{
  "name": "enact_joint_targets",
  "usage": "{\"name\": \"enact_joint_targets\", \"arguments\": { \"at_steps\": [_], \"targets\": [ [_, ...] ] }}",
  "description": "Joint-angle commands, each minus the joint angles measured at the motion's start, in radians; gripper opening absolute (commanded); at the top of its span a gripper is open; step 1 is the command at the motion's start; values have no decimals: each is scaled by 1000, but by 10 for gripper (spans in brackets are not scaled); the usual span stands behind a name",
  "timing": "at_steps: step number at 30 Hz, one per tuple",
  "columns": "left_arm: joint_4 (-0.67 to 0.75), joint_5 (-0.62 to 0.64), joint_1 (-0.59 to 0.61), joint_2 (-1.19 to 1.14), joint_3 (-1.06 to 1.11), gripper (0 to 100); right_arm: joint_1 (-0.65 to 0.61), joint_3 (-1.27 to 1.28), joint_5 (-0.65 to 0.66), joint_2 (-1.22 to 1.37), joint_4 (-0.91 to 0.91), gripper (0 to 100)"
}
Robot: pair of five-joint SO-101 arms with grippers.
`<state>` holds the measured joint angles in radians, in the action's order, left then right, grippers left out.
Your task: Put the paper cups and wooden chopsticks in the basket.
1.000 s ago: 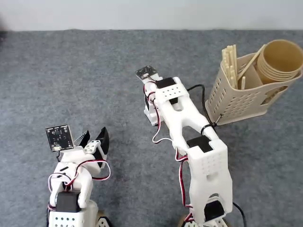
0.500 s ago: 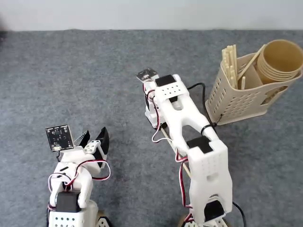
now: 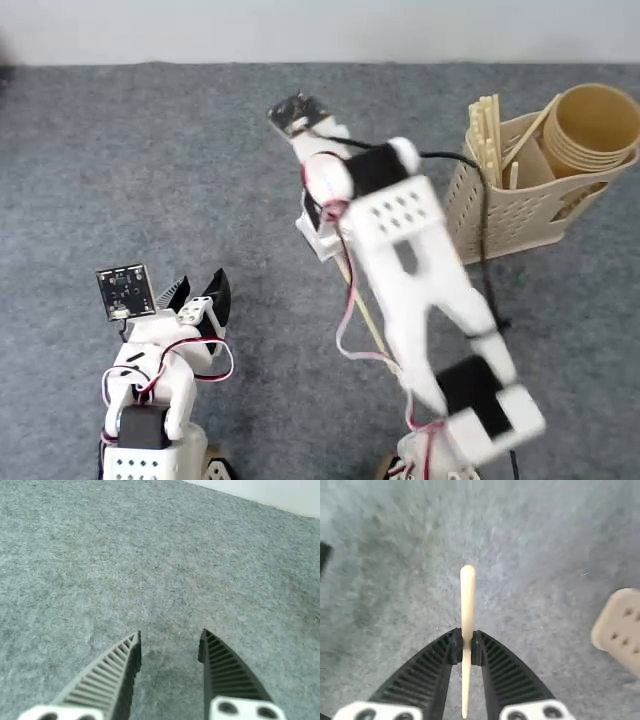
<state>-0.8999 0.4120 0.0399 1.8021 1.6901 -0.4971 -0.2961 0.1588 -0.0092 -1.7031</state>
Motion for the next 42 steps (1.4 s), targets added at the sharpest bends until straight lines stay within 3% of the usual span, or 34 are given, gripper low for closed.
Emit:
{"name": "enact_joint_targets", "arguments": {
  "at_steps": [1, 5, 11, 23, 35, 42],
  "targets": [
    [-2, -6, 0, 9, -7, 187, 7, -60, -12, -216, 8, 8],
    [-2, -6, 0, 9, -7, 187, 22, -60, -8, -404, 70, 8],
    [-2, -6, 0, 9, -7, 187, 217, -60, -2, -593, 298, 8],
    [-2, -6, 0, 9, -7, 187, 524, -54, -12, -687, 711, 8],
    [-2, -6, 0, 9, -7, 187, 631, 376, -12, -585, 1032, 9],
    [-2, -6, 0, 9, -7, 187, 625, 482, -12, -585, 1000, 13]
  ]
}}
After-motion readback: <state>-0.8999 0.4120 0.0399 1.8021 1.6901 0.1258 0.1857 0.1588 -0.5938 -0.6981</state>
